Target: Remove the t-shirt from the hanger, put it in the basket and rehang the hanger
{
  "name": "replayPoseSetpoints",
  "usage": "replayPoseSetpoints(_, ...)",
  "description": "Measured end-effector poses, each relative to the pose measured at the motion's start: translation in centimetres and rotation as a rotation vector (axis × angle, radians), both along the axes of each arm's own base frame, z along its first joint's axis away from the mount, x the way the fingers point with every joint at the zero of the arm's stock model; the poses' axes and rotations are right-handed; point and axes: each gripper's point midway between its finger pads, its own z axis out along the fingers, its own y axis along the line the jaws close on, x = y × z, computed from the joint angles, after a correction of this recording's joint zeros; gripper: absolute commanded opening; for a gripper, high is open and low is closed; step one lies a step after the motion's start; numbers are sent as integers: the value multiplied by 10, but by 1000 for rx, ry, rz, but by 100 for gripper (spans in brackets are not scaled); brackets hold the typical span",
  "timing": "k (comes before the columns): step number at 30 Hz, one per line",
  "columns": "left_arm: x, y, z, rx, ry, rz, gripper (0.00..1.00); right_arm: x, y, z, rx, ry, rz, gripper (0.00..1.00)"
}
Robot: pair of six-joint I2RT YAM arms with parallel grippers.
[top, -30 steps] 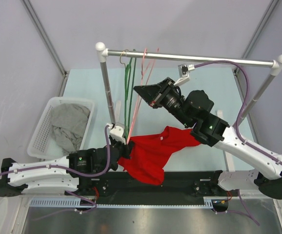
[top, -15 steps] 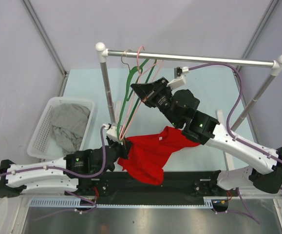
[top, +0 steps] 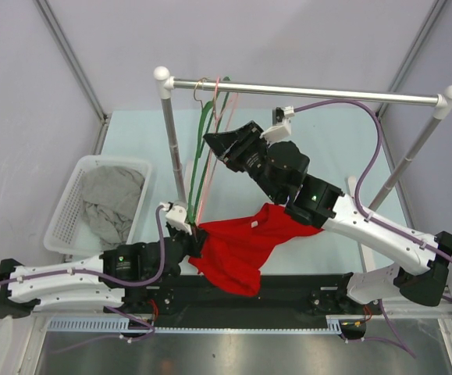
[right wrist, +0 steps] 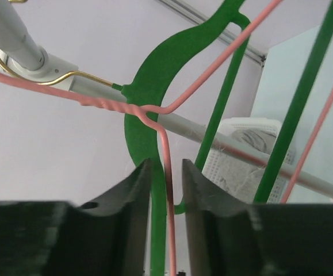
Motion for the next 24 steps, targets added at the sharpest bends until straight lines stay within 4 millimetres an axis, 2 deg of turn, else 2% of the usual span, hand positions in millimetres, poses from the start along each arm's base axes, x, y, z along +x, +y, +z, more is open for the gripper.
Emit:
replayPoseSetpoints(6,0,11,-8,-22,21,36,0,-5,-9,-13,-23,15,1,62)
replayPoseSetpoints(7,0,13,-9,-27,25,42,0,-7,-13,-16,-31,19,0,69)
replayPoseSetpoints(9,0,16,-10,-33,30,58,0,-12,-21,-19,-40,21,1,74)
replayPoseSetpoints(11,1,21,-11,-42,36,77,0,-18,-31,-19,-49,17,2,84)
replayPoseSetpoints(15,3,30,-9,-68,36,109,0,-35,-59,-27,-70,17,7,91)
replayPoseSetpoints(19,4,37,-5,-103,36,138,0,-53,-92,-56,-132,37,5,93)
replayPoseSetpoints(24,5,39,-10,-119,48,161,0,-66,-129,-116,-245,103,-22,97)
